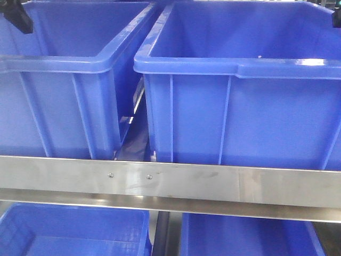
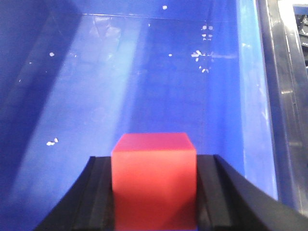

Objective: Sort and place red and blue blocks on shelf
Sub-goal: 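Open the right gripper to drop the red cube into its bin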

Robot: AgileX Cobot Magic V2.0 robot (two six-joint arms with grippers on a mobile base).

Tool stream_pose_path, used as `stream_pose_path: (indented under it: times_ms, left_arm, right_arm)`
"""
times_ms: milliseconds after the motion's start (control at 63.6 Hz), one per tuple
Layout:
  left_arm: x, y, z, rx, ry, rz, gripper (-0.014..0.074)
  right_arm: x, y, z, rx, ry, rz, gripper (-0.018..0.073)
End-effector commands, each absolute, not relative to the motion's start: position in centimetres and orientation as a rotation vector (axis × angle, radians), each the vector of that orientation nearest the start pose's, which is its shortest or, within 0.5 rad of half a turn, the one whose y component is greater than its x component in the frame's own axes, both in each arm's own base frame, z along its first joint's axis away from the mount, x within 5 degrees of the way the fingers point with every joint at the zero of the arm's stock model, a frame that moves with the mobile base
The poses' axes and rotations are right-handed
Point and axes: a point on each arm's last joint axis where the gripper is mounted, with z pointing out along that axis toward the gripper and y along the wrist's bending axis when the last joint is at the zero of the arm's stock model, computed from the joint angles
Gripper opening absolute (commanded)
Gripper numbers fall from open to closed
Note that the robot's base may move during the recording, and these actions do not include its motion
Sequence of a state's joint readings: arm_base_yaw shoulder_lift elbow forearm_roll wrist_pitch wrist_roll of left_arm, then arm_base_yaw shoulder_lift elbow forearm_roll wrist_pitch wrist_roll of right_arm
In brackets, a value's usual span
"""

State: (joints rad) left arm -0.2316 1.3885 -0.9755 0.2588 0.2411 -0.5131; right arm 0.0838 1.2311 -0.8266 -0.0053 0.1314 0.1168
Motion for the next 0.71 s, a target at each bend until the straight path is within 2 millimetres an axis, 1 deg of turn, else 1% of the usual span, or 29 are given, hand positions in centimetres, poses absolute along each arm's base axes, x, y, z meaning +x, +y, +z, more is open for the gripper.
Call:
stream_pose_path:
  times_ms: [0,471,597,691]
  left_arm:
    - [30.11,-6.58,32.61,-0.056,2.018,-0.259,0.0504]
    - [30.07,-6.54,32.51,-0.059,2.030,-0.254,0.0504]
    - [30.07,-6.54,32.51,-0.059,2.030,-0.254,0.0504]
    - [30.07,-6.54,32.51,-0.059,2.030,-0.254,0.0504]
  right_arm:
    - [27.02,2.15,33.25,0.013,1.867,0.119,0.0393]
    - [27.02,2.15,33.25,0.013,1.867,0.119,0.0402]
    - [27.02,2.15,33.25,0.013,1.867,0.119,0.0445]
    - [27.02,2.15,33.25,0.008,1.867,0.115,0.0516]
